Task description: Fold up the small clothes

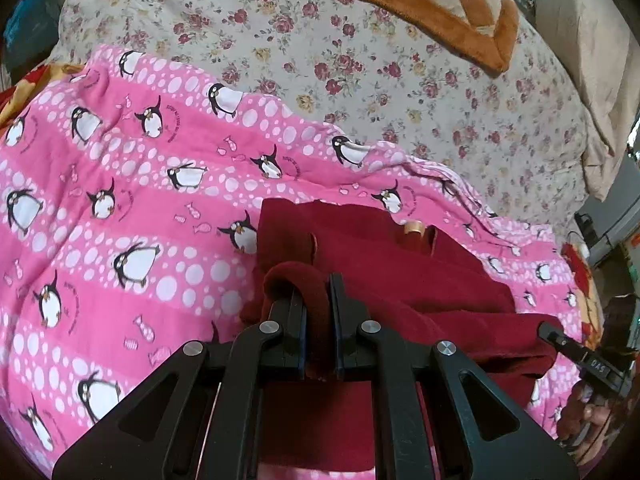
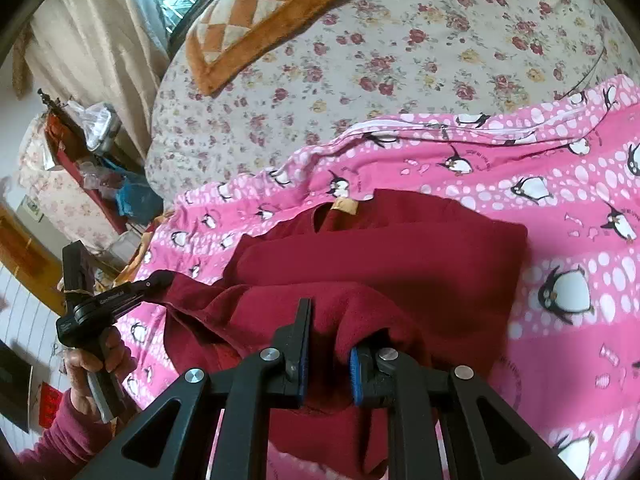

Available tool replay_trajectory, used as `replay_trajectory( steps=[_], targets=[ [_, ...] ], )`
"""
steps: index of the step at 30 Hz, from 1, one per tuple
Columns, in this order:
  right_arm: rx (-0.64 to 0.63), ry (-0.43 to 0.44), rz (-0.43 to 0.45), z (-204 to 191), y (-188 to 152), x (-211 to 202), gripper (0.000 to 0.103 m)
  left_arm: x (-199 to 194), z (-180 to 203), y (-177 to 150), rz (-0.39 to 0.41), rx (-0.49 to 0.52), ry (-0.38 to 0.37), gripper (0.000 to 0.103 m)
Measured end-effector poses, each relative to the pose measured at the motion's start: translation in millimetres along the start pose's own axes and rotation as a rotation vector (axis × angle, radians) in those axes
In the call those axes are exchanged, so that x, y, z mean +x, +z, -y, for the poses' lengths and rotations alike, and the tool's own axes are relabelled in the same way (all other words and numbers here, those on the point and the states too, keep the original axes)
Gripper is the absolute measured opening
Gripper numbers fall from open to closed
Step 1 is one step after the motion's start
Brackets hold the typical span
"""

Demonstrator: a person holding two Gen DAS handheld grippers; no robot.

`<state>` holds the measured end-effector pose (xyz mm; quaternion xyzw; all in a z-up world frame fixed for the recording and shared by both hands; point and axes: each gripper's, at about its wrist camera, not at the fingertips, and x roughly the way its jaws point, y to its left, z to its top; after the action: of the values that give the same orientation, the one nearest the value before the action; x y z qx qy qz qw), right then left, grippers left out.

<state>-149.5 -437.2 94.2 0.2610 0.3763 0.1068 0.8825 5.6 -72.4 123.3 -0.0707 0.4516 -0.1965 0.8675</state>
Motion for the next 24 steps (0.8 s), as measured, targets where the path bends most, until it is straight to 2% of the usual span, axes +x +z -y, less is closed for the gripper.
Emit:
replay_trajectory(
  steps=[10,15,20,24],
  targets=[
    [-0.015,-0.063,0.01,9.0,36.3,30.6,0.014,45.4,-1.9,32.9,-0.01,-0.019,0.057,0.009],
    [0.024,-0.086,-0.019,29.4,53.7,60.0,0.014,73.4,-6.5,39.7,-0.026,-0.042,0.081,0.009],
    [0.093,-0.09,-0.042,50.2,58.9,85.0,0.014,96.8,-11.0,41.8,-0.037,-0.054,0.096,0.009],
    [0.118,-0.077,-0.04,57.7,57.7,89.2,0.015,102.2,-7.6,45.5,-0.021,-0.046,0.093,0.009]
  ],
)
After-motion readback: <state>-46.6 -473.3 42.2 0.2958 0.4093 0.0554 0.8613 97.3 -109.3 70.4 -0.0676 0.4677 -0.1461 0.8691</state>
